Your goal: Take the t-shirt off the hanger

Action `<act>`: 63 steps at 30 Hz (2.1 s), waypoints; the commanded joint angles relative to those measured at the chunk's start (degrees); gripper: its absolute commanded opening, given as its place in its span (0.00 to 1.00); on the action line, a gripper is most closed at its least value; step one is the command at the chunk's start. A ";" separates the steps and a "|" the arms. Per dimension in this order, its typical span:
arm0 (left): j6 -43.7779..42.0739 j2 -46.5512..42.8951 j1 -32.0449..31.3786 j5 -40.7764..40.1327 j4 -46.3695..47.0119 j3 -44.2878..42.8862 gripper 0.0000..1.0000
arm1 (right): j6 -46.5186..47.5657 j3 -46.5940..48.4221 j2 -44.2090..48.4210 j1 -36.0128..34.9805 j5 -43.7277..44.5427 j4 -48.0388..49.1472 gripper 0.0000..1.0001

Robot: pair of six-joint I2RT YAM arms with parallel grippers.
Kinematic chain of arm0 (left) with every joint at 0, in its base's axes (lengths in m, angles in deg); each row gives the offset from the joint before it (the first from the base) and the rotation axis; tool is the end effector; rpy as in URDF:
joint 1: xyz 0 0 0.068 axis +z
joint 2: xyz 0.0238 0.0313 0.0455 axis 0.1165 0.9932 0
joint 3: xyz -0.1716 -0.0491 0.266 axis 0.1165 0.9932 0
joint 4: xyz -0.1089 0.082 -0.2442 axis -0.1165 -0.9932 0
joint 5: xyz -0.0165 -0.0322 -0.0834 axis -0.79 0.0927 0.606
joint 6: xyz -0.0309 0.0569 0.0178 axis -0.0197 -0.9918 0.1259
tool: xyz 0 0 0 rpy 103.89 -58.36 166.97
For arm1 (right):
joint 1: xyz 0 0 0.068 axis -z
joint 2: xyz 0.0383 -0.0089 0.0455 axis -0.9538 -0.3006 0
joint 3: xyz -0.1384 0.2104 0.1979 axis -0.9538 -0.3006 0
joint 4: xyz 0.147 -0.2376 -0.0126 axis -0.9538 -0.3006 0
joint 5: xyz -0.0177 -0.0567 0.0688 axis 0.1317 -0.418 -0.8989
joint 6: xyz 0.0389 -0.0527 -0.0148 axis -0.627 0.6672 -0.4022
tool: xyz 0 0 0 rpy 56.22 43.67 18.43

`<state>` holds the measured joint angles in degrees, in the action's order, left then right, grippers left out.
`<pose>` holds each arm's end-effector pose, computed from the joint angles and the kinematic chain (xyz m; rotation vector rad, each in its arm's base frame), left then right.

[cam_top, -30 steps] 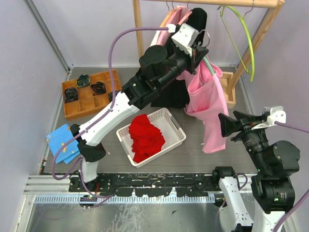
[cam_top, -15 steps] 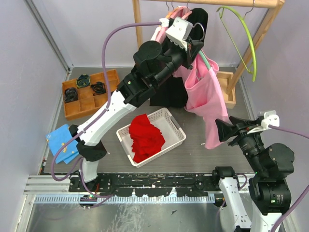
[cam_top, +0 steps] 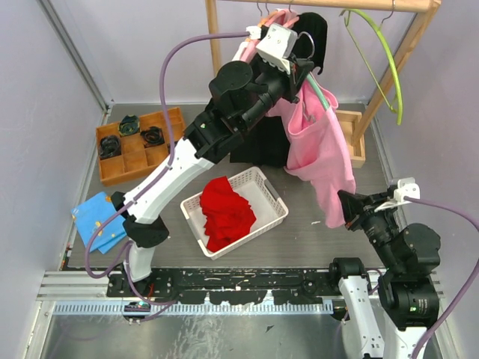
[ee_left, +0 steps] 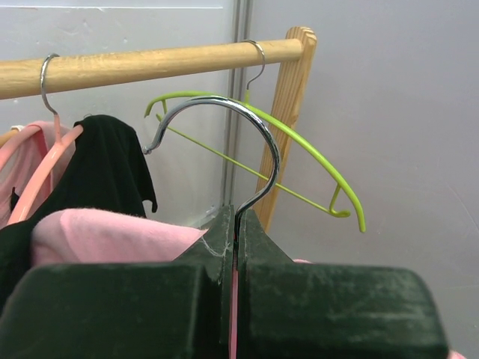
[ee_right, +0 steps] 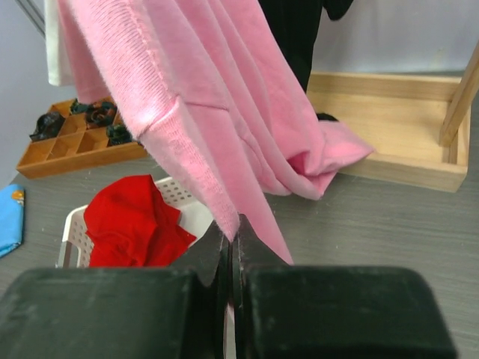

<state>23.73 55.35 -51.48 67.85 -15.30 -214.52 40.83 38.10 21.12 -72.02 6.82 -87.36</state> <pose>0.2544 -0.3870 0.6226 0.4373 1.2530 -0.7557 -0.0025 0.0152 0.4323 -0.0611 1.6185 0.3769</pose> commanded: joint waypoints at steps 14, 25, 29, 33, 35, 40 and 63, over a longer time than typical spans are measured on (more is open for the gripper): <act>4.11 -2.65 3.02 -0.57 4.77 -1.91 0.00 | -2.90 -4.95 7.32 0.04 2.96 -7.00 0.37; 4.83 -3.62 3.06 0.24 4.28 1.41 0.00 | -3.51 2.33 9.32 0.04 -3.28 1.61 0.51; 5.27 -3.93 3.00 0.62 4.48 2.19 0.00 | -4.23 2.57 8.53 0.04 -2.74 3.16 0.50; 5.77 -4.11 3.03 1.01 4.69 2.35 0.00 | -3.95 2.31 7.33 0.05 -1.98 4.21 0.48; 5.95 -4.22 3.03 1.19 4.68 2.39 0.00 | -3.91 1.87 6.90 0.08 -1.70 5.17 0.45; 6.30 -4.45 3.01 1.43 4.60 2.61 0.00 | -4.20 0.84 5.78 0.04 -2.11 7.61 0.44; 6.47 -3.82 3.05 0.43 3.78 -0.60 0.00 | -6.61 -8.10 12.80 0.05 2.73 -2.41 0.01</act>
<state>29.19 53.56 -48.90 69.51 -15.48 -211.19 36.46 32.40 30.32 -72.02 6.45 -83.89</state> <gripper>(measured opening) 0.015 0.028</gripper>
